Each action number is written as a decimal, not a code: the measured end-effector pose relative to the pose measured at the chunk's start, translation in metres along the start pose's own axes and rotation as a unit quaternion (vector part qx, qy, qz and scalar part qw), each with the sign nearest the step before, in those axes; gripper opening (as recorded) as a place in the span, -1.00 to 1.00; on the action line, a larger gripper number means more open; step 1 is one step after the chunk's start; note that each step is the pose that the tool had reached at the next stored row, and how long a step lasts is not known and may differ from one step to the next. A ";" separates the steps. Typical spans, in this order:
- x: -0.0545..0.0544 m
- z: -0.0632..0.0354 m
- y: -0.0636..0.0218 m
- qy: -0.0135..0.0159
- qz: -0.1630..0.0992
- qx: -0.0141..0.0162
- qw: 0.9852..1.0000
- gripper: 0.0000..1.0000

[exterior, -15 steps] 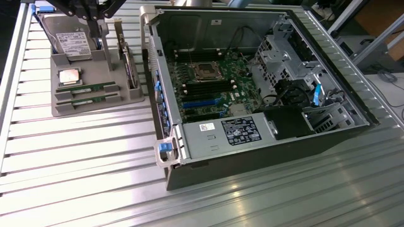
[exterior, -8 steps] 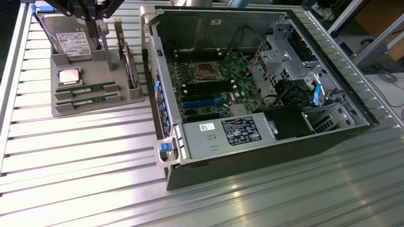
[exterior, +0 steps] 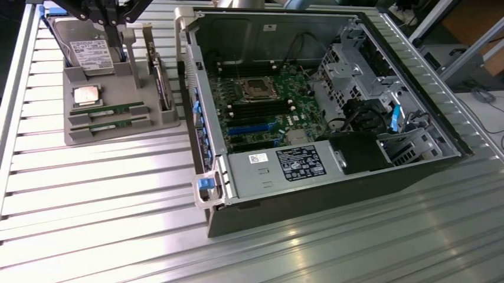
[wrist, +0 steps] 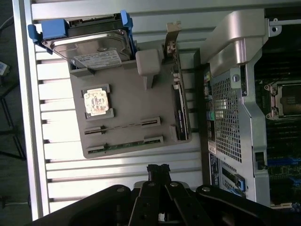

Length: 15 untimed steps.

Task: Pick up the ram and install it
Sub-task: 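Reach for the ram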

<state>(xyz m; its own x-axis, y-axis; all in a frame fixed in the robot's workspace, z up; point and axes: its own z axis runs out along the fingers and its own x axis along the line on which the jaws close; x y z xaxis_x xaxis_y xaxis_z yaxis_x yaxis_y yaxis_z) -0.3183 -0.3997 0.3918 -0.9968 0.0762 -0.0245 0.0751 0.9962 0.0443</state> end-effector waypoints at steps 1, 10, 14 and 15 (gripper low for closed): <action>0.001 0.0000 -0.0001 0.000 0.000 0.000 1.000 -0.79; 0.005 0.0000 -0.0004 0.000 0.000 0.000 1.000 -0.79; 0.006 0.0001 -0.0006 0.000 0.000 0.000 1.000 -0.79; 0.007 0.0000 -0.0006 0.000 0.000 0.000 1.000 -0.79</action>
<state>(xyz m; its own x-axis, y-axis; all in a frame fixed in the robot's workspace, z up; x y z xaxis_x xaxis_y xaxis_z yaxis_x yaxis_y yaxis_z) -0.3249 -0.3998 0.3915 -0.9968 0.0762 -0.0245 0.0750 0.9962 0.0443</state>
